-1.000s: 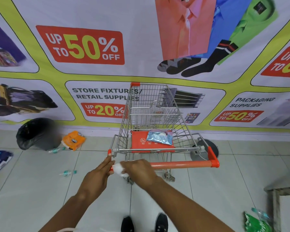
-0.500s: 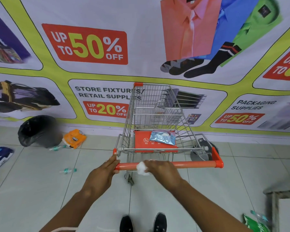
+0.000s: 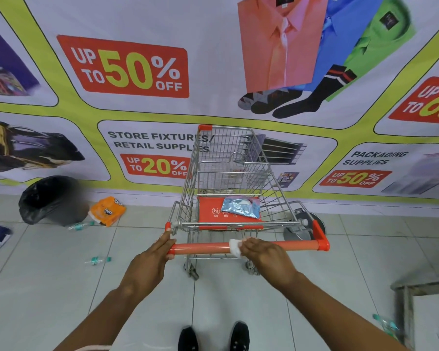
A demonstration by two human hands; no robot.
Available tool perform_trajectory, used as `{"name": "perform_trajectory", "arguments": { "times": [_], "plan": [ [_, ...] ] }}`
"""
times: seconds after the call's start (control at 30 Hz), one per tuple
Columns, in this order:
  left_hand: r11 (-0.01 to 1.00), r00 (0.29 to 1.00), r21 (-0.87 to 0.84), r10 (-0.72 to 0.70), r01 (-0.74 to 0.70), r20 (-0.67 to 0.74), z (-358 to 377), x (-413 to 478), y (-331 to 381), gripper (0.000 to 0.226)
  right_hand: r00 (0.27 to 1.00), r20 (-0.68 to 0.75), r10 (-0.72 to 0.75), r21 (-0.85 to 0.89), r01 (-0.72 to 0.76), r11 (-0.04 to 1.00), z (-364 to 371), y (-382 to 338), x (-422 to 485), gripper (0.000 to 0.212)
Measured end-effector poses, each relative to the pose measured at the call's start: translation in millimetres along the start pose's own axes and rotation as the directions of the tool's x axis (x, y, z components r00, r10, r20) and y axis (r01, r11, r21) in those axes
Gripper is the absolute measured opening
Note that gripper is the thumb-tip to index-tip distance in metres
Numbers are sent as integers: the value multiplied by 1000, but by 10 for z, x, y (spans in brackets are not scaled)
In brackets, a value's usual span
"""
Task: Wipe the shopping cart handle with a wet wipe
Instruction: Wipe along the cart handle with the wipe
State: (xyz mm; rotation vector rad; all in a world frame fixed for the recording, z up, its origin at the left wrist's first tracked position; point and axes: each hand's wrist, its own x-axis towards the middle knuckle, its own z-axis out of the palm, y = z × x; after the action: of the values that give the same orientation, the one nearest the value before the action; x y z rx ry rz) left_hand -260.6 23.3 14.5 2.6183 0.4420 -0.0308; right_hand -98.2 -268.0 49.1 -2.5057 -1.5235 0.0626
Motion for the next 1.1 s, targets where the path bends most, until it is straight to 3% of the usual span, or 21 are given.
{"name": "perform_trajectory", "arguments": {
  "times": [0.33, 0.5, 0.77, 0.93, 1.1],
  "plan": [
    [1000, 1000, 9, 9, -9, -2, -26, 20, 0, 54, 984, -32, -175, 41, 176, 984, 438, -968, 760, 56],
    [997, 999, 68, 33, -35, 27, -109, 36, -7, 51, 972, -59, -227, 40, 229, 973, 402, -657, 532, 58],
    [996, 998, 64, 69, -69, 14, -108, 28, -37, 50, 996, -54, 75, -8, -75, 997, -94, 433, -416, 73],
    [995, 997, 71, 74, -75, 9, -91, 21, -20, 51, 960, -33, 278, -22, -279, 960, -286, 788, -774, 72],
    [994, 997, 74, 77, -77, -4, -122, 29, -6, 50, 927, -77, 366, -11, -368, 930, -286, 958, -925, 70]
  ]
}}
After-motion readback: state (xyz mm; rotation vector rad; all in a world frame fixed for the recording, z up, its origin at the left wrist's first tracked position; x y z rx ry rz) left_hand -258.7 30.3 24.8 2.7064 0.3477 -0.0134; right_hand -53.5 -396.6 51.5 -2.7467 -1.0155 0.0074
